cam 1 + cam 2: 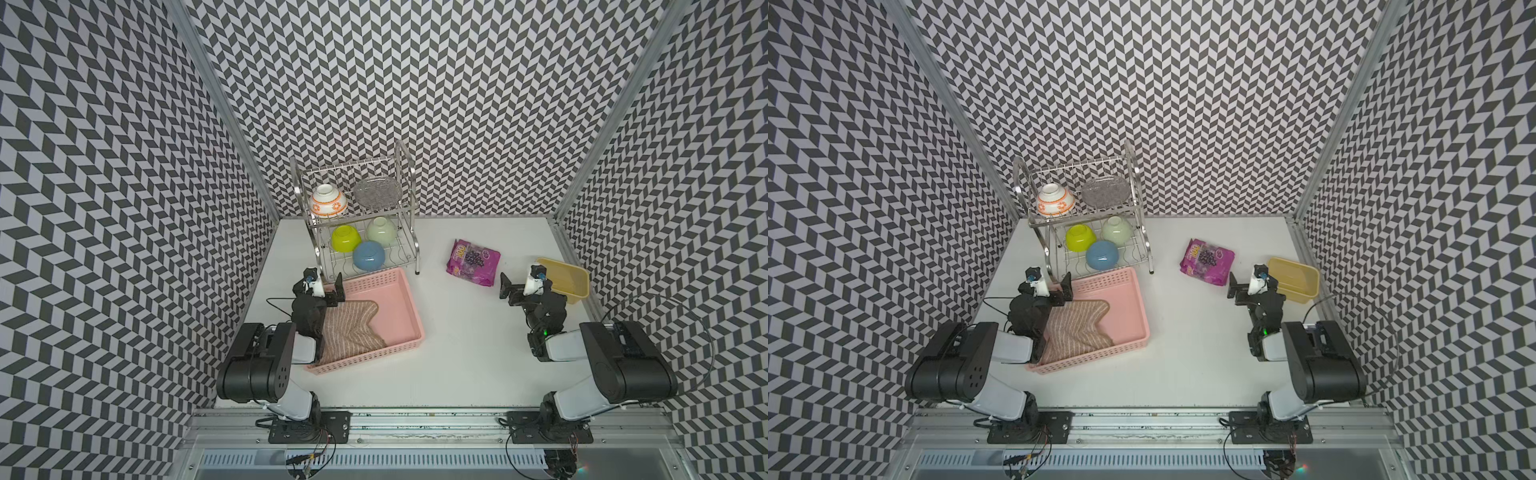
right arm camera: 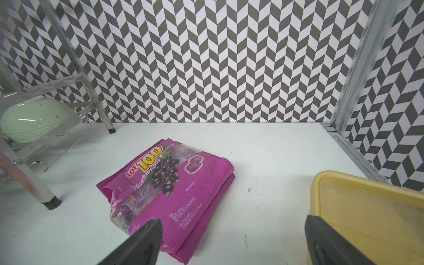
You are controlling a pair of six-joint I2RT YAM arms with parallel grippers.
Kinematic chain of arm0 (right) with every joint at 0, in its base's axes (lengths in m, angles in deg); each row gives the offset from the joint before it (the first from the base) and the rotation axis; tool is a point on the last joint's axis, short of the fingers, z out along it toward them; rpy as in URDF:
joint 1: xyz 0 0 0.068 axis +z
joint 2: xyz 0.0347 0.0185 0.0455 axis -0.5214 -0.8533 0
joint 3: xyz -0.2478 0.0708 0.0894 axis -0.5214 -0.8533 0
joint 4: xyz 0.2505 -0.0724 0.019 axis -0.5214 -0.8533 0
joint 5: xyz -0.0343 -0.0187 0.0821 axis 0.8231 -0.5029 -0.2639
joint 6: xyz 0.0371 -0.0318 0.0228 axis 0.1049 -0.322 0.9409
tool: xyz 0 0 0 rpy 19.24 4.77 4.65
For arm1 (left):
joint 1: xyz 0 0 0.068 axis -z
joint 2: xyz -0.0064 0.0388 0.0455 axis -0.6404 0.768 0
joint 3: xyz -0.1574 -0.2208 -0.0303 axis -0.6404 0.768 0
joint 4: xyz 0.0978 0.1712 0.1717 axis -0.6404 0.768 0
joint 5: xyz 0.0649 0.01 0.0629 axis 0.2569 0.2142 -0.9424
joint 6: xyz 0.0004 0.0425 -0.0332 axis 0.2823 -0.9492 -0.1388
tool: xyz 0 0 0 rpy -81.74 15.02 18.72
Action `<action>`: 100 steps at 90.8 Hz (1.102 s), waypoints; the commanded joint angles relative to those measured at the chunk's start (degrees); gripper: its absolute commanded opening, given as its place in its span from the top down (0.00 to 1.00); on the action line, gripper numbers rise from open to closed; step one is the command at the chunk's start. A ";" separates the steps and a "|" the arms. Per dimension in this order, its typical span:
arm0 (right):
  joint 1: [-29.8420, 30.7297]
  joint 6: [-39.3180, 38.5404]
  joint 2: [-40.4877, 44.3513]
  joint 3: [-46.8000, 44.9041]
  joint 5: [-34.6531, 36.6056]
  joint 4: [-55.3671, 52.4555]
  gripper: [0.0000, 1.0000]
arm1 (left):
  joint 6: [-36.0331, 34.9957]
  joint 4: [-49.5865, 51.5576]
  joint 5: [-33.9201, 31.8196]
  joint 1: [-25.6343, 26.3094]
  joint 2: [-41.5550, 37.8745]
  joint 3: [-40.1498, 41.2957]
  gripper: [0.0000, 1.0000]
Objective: Fold the square dishcloth
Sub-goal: Pick up the cleaning item from the bin.
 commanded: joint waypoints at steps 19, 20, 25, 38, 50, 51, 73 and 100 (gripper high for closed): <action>0.15 -0.47 0.89 0.80 0.70 1.85 0.00 | -0.66 -1.02 -0.38 -0.32 -0.11 -0.62 0.00; 0.15 -0.48 0.90 0.83 0.70 1.81 0.00 | -0.65 -0.98 -0.37 -0.36 -0.13 -0.63 0.00; 0.17 -0.39 0.85 0.82 0.66 1.85 0.00 | -0.64 -0.98 -0.36 -0.32 -0.10 -0.62 0.00; 0.15 -0.39 0.90 0.82 0.69 1.85 0.00 | -0.64 -0.96 -0.37 -0.32 -0.08 -0.64 0.00; 0.15 -0.43 0.85 0.77 0.70 1.83 0.00 | -0.65 -0.98 -0.43 -0.32 -0.09 -0.64 0.00; 0.15 -0.38 0.83 0.77 0.70 1.84 0.00 | -0.65 -0.96 -0.40 -0.32 -0.12 -0.64 0.00; 0.15 0.56 1.27 1.29 2.62 0.87 0.00 | -0.65 -0.95 -0.31 -0.33 -0.10 -0.63 0.00; 0.01 3.97 10.29 3.19 11.16 -10.02 0.00 | 1.07 8.16 -3.38 -0.36 -5.01 -3.37 0.00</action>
